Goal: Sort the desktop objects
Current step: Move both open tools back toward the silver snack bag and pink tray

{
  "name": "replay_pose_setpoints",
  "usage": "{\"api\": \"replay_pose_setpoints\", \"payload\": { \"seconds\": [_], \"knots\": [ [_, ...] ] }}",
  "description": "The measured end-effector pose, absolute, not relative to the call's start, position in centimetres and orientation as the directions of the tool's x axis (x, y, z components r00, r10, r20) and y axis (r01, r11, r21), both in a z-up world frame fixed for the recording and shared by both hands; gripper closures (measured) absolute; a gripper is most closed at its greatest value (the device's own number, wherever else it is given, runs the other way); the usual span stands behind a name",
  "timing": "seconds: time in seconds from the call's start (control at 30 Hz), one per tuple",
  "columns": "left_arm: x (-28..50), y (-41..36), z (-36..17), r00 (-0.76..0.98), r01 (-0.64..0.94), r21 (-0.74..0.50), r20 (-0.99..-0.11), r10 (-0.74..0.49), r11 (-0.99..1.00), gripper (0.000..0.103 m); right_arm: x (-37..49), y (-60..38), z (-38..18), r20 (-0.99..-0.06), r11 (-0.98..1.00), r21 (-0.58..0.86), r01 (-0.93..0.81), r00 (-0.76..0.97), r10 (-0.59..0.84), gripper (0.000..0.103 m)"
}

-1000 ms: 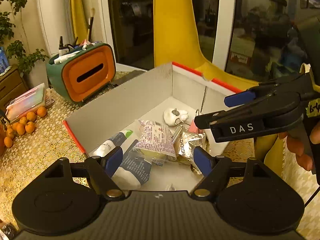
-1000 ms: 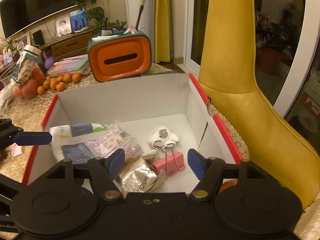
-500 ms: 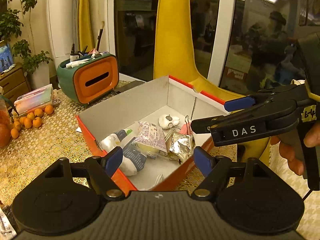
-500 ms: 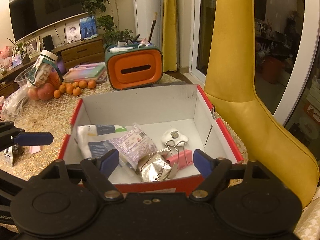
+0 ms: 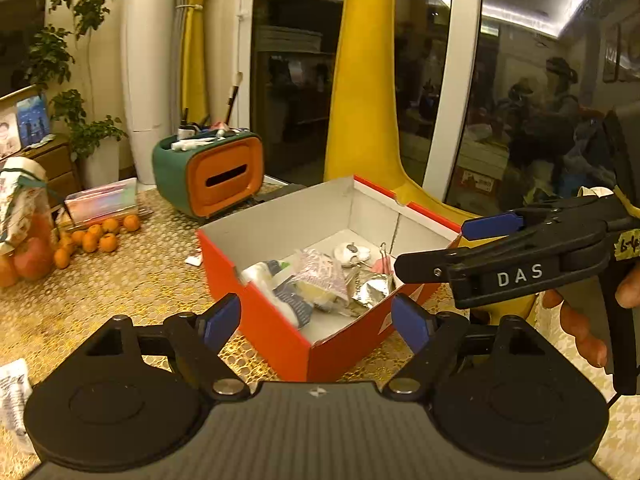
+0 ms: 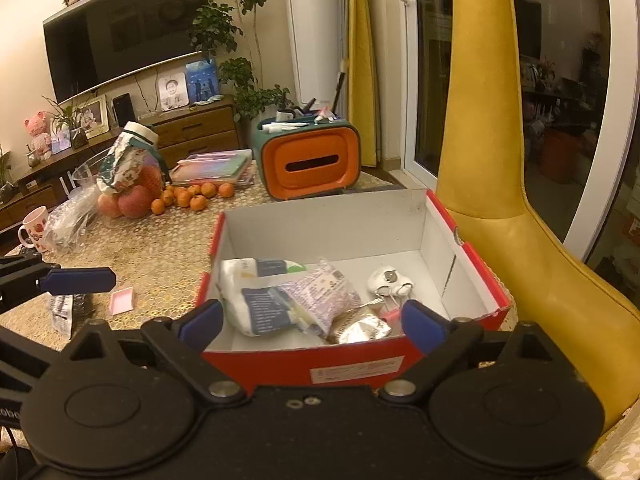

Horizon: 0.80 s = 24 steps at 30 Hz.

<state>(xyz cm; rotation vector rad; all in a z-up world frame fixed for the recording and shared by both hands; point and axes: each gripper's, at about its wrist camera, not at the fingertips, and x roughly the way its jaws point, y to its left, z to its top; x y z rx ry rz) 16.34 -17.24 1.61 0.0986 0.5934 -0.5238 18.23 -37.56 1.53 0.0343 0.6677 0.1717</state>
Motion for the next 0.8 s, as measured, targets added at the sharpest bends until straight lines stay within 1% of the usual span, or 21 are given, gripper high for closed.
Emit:
{"api": "replay_pose_setpoints", "payload": {
  "seconds": [0.03,0.13,0.2,0.33,0.5,0.53,0.8],
  "knots": [
    [16.1,-16.9,1.5,0.705,0.496,-0.06,-0.555,-0.442,0.866,0.017,18.0,-37.2,1.6,-0.61,0.985,0.083,-0.154,0.774,0.173,0.005],
    [15.3,-15.8,1.3,0.713,0.485,-0.063,-0.549,-0.436,0.872,0.016,17.3,-36.0,1.7,-0.6,0.984,0.057,-0.171,0.782,0.17,0.005],
    [14.6,-14.8,1.2,0.719,0.47,-0.071,-0.547,-0.428,0.88,0.012,17.0,-35.2,1.8,-0.599,0.983,0.054,-0.176,0.782,0.173,0.005],
    [13.4,-12.7,1.1,0.733,0.437,-0.082,-0.545,-0.407,0.896,0.011,16.3,-33.6,2.3,-0.594,0.978,0.083,-0.191,0.778,0.202,0.005],
    [12.6,-9.5,0.8,0.757,0.369,-0.097,-0.546,-0.359,0.924,0.01,15.7,-30.8,2.2,-0.597,0.97,0.078,-0.23,0.768,0.23,0.005],
    [12.5,-8.9,0.6,0.76,0.354,-0.098,-0.55,-0.348,0.93,0.0,15.7,-30.1,2.1,-0.598,0.969,0.073,-0.238,0.766,0.234,0.005],
    [12.0,-4.6,-0.6,0.789,0.26,-0.098,-0.552,-0.27,0.961,0.0,16.0,-25.9,1.1,-0.607,0.959,0.076,-0.273,0.75,0.261,0.005]
  ]
}}
